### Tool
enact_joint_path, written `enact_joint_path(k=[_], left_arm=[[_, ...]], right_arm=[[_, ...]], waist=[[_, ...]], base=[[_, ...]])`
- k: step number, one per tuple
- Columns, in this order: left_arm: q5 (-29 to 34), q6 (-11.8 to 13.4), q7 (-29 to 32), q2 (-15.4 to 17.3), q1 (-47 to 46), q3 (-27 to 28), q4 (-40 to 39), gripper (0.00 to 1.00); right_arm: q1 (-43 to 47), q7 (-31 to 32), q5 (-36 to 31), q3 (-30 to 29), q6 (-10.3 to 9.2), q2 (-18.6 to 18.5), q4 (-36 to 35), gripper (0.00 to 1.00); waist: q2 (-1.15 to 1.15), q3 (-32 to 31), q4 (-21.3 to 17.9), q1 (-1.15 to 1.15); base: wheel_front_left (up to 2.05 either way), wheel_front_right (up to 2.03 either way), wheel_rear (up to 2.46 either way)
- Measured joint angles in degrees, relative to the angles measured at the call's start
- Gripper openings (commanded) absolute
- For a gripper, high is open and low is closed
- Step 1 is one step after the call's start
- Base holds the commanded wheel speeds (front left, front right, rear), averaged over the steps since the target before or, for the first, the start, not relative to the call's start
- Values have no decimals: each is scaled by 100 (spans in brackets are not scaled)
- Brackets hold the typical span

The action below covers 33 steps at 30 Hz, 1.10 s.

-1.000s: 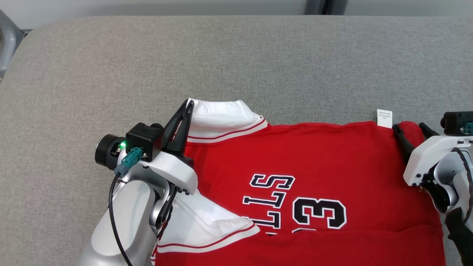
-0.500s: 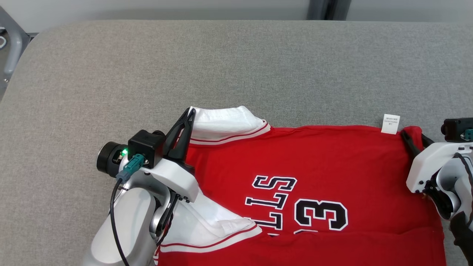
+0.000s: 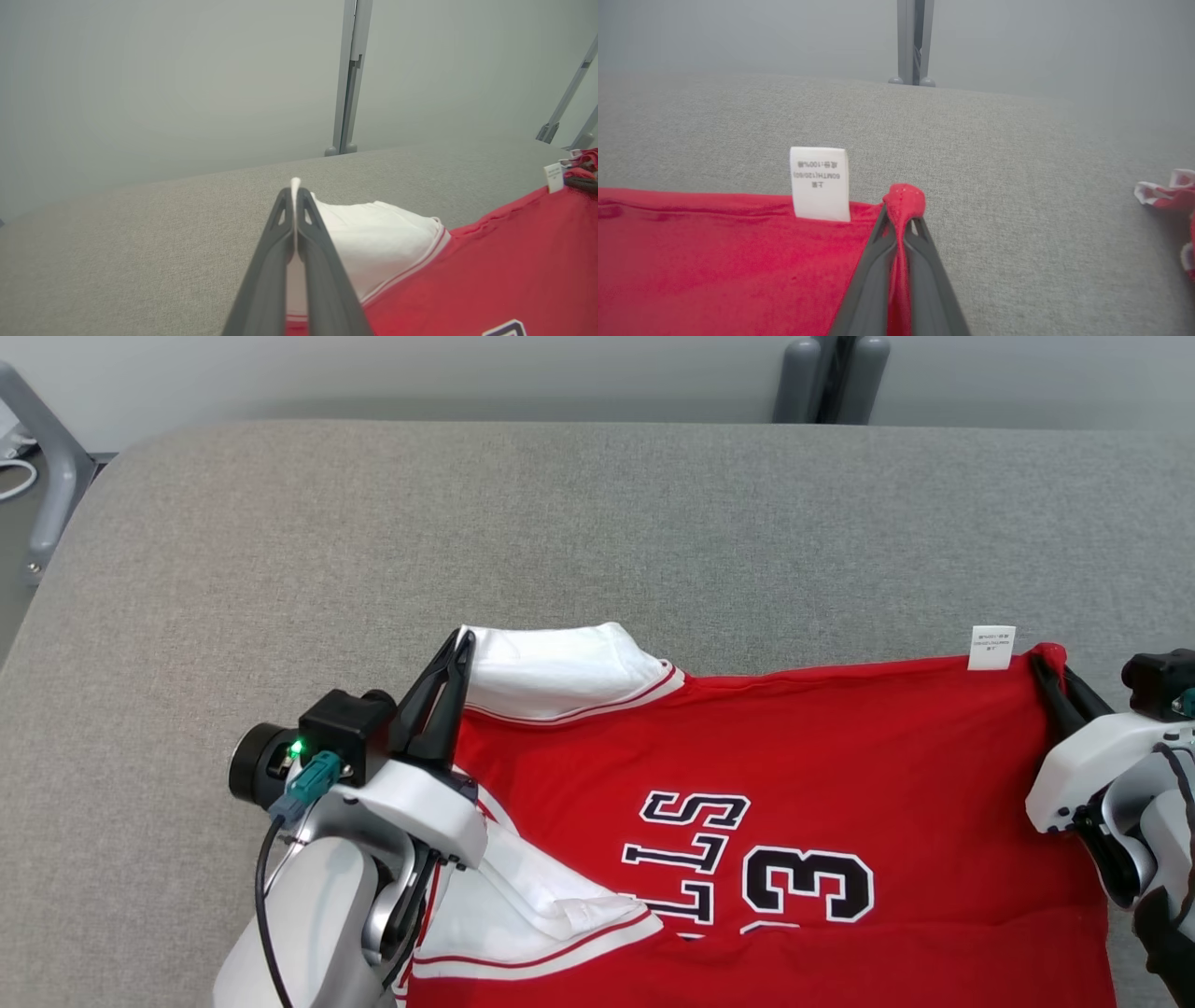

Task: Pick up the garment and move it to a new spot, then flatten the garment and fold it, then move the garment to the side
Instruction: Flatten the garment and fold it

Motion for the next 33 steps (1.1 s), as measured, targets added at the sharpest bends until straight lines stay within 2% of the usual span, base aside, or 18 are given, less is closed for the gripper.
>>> enact_joint_path(k=[11,19,27,33], left_arm=[[-154,49,229,303,638,22,-802,0],[-130,-1,477,680,1266,-123,-1535,0],[-156,52,797,1001,1889,-186,-2054,0],[-174,51,1013,1212,2243,-269,-2261,0]], right_arm=[[899,-42,-937,-1014,-1,15,-1159,0],[1540,-44,-1699,-1562,-1,109,-1874,0],[2116,-43,-1986,-1661,-1,160,-2218,0],[2379,-43,-1986,-1456,-1,64,-2339,0]], waist=[[0,-201,-29,0],[0,-259,-19,0],[0,-365,-19,0],[0,-435,-37,0]], base=[[0,0,0],[0,0,0],[0,0,0],[0,0,0]])
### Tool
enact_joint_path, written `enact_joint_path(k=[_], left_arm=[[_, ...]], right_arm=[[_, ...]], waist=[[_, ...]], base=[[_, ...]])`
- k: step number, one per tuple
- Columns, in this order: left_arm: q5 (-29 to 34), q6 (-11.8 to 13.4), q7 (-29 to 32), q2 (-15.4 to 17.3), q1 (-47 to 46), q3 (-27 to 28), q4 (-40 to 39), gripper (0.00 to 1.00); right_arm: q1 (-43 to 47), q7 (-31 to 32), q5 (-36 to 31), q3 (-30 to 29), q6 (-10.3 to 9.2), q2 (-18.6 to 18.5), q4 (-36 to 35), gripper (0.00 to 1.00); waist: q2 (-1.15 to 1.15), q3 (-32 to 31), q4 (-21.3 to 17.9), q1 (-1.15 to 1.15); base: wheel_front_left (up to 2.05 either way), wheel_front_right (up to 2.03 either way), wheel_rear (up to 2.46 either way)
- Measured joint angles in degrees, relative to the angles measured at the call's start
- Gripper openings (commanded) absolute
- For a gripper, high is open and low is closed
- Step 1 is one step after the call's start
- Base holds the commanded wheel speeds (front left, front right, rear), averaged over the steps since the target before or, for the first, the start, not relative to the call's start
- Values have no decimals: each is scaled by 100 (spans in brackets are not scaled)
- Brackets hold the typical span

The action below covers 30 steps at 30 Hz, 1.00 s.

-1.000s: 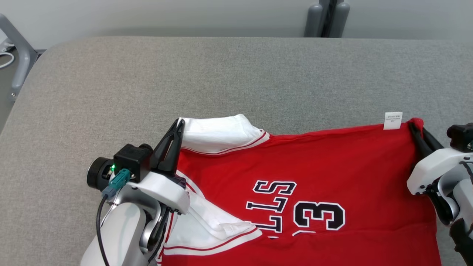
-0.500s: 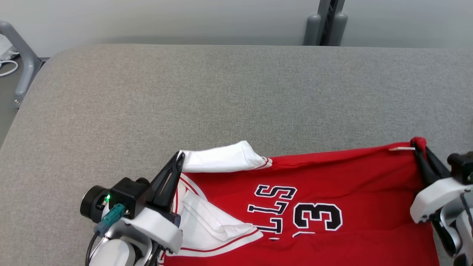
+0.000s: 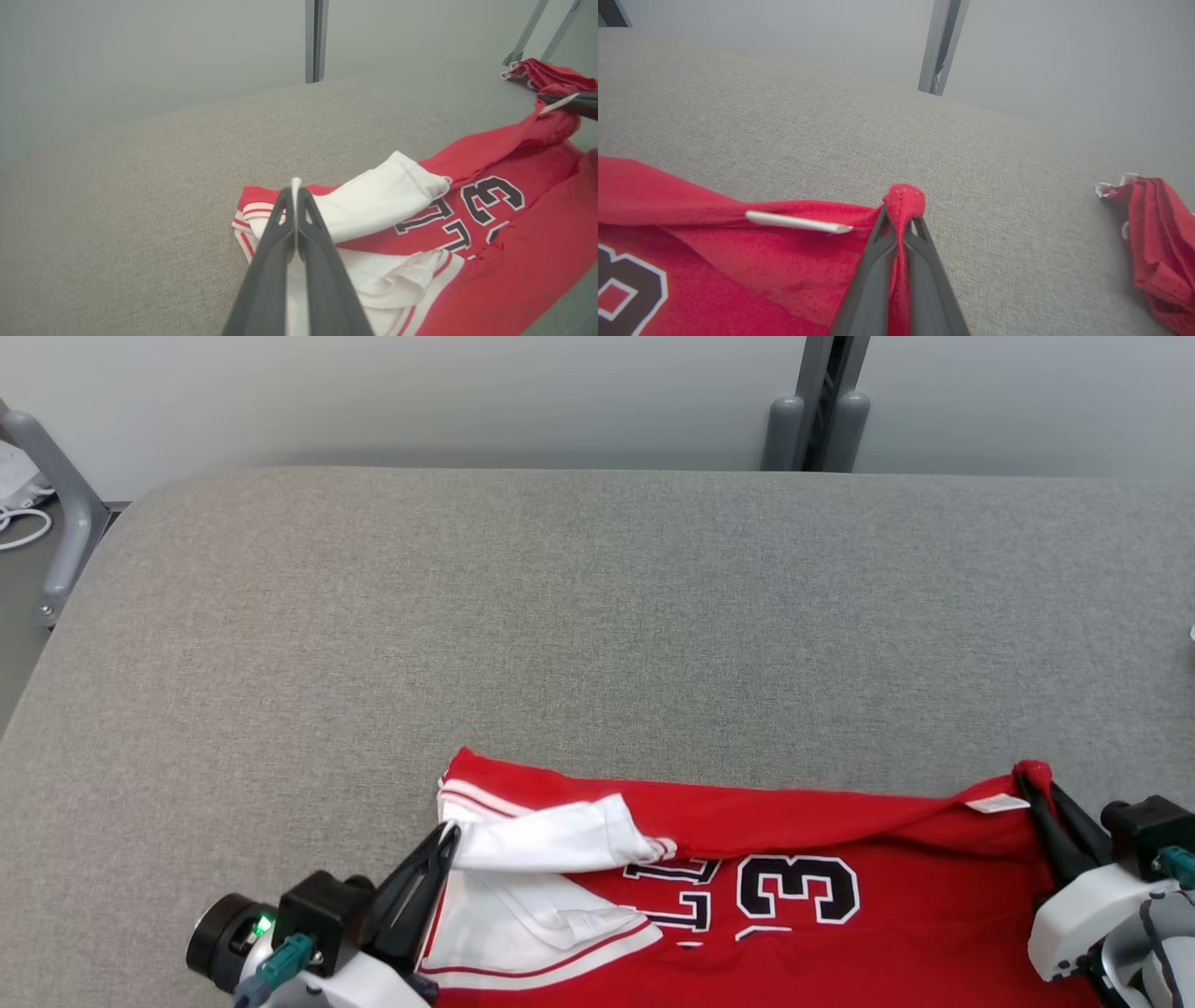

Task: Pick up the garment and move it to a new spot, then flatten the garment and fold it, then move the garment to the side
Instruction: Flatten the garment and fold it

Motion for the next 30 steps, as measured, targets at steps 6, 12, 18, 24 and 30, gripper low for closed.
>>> enact_joint_path(k=[6,12,18,24,30], left_arm=[[-31,-31,200,211,310,-70,-165,0],[-66,-52,358,344,482,-133,-320,0],[-88,-102,564,481,669,-256,-405,0],[-169,-177,961,686,839,-382,-650,0],[-225,-149,1219,817,954,-370,-932,0]], right_arm=[[148,0,-77,243,0,-245,-127,0],[310,-1,-47,345,0,-377,-331,0],[604,149,602,672,0,-492,-502,0],[674,601,1091,1006,0,-793,-804,0],[803,1141,1518,1047,0,-987,-1079,6]], waist=[[0,-51,-27,0],[0,-79,-44,0],[0,-194,-88,0],[0,-304,-180,0],[0,-365,-236,0]], base=[[0,0,0],[0,0,0],[0,0,0],[0,0,0],[0,0,0]])
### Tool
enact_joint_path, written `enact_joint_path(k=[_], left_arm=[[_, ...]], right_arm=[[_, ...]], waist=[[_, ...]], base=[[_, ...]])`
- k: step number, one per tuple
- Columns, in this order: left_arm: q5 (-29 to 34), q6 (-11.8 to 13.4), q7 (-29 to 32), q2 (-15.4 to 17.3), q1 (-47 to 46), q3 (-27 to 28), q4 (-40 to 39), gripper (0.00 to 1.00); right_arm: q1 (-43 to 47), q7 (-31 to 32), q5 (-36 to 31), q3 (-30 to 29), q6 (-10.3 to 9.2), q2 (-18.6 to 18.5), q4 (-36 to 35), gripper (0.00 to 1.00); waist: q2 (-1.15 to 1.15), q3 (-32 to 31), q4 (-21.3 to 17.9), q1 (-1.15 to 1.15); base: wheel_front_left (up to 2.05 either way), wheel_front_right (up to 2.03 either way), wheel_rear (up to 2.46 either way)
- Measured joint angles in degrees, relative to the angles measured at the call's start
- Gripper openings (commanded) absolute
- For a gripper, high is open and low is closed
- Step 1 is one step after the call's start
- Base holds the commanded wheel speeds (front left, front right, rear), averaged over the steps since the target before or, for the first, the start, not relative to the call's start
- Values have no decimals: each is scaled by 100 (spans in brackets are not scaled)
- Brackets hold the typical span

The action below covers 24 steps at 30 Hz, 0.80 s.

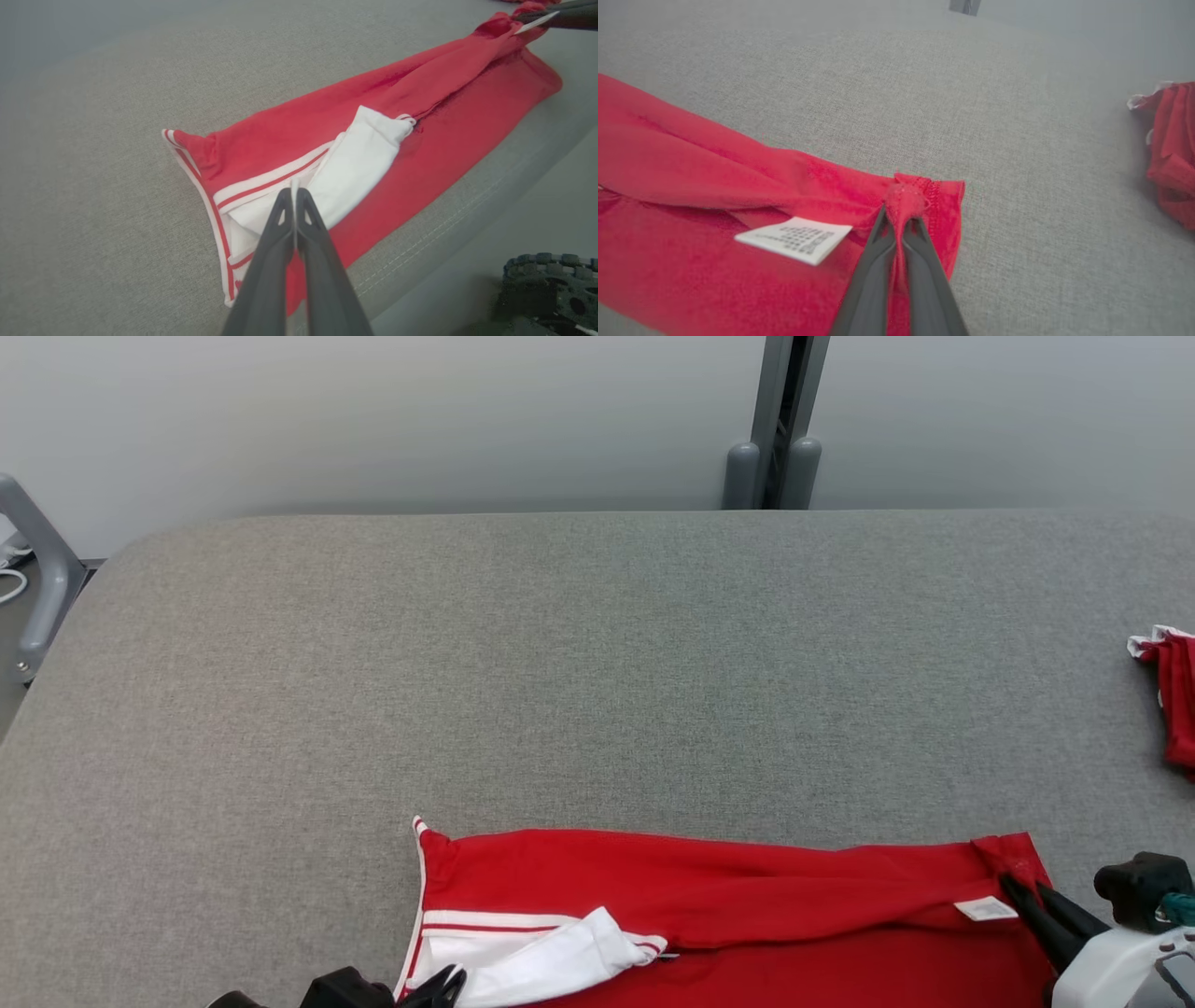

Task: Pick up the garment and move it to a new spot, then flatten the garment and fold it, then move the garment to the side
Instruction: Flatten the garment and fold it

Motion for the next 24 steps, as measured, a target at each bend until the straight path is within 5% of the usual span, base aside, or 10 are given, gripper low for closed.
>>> enact_joint_path(k=[1,3,12,18,19,20,21,24], left_arm=[[-1,0,38,35,23,-1,-21,0],[-20,0,129,79,47,-15,-64,0],[-86,0,397,252,156,-64,-198,0],[-143,-11,565,332,197,-122,-261,0],[-143,-13,579,356,202,-138,-270,25],[-142,-22,616,376,208,-144,-281,85],[-138,2,613,376,208,-125,-302,100],[-107,118,569,348,139,-10,-405,100]], right_arm=[[41,109,87,13,0,-20,-71,27],[122,366,335,-7,0,-27,-200,100],[541,1523,979,-639,0,-219,-520,100],[642,1809,754,-1475,-1,-97,-933,100],[645,1803,661,-1595,-1,-37,-998,100],[646,1792,573,-1702,-1,26,-1084,100],[647,1741,463,-1820,-1,107,-1181,100],[648,1567,185,-2051,-1,412,-1486,100]], waist=[[0,-4,-10,0],[0,-9,-26,0],[0,-26,-58,0],[0,-49,-72,0],[0,-48,-72,0],[0,-48,-71,0],[0,-46,-67,0],[0,-47,-57,0]], base=[[0,0,0],[0,0,0],[0,0,0],[0,0,0],[0,0,0],[0,0,0],[0,0,0],[0,0,0]])
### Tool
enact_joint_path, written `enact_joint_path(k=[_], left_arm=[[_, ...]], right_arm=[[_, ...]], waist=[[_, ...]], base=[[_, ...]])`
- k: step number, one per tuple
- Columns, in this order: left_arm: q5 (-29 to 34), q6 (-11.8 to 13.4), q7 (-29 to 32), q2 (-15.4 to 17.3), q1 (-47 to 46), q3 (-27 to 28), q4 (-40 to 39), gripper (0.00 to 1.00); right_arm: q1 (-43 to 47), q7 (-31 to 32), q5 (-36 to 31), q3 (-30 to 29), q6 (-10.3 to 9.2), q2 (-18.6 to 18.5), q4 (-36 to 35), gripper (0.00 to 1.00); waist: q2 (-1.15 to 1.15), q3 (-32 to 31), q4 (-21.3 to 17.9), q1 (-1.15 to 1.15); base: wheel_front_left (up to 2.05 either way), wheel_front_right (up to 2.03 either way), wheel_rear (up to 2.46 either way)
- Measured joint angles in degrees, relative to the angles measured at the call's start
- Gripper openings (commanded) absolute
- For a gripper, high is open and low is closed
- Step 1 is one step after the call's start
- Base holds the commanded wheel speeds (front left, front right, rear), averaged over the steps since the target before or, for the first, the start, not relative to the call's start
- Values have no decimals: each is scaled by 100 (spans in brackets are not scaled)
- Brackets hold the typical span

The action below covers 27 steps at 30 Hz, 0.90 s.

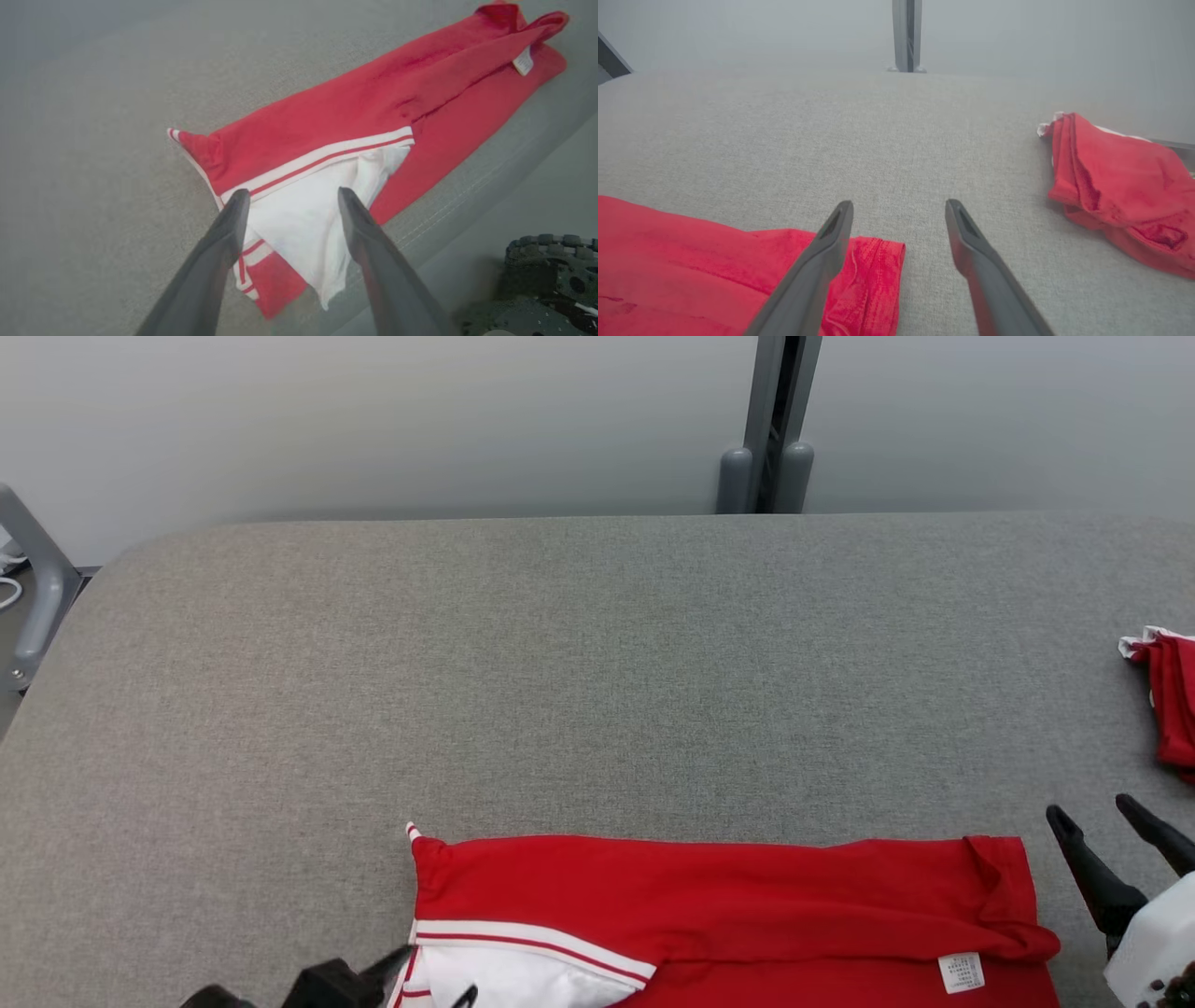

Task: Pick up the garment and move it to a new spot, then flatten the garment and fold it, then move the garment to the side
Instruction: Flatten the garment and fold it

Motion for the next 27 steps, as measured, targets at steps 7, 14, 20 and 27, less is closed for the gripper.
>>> enact_joint_path(k=[7,14,20,27], left_arm=[[94,330,-635,-281,-547,453,-171,100],[80,743,-1764,-1036,-1073,823,175,100],[-62,998,-2802,-1664,-1209,1063,827,100],[66,993,-3189,-2007,-1155,1067,1588,100]], right_arm=[[-20,-721,-679,-305,0,595,-548,100],[-99,-1601,-1263,-432,1,1026,-701,100],[-96,-2062,-1596,-466,0,1408,-726,100],[23,-2239,-1748,-500,0,1644,-456,100]], waist=[[0,1,-13,0],[0,-27,-116,0],[0,-45,-253,0],[0,-64,-383,0]], base=[[0,0,0],[0,0,0],[0,0,0],[0,0,0]])
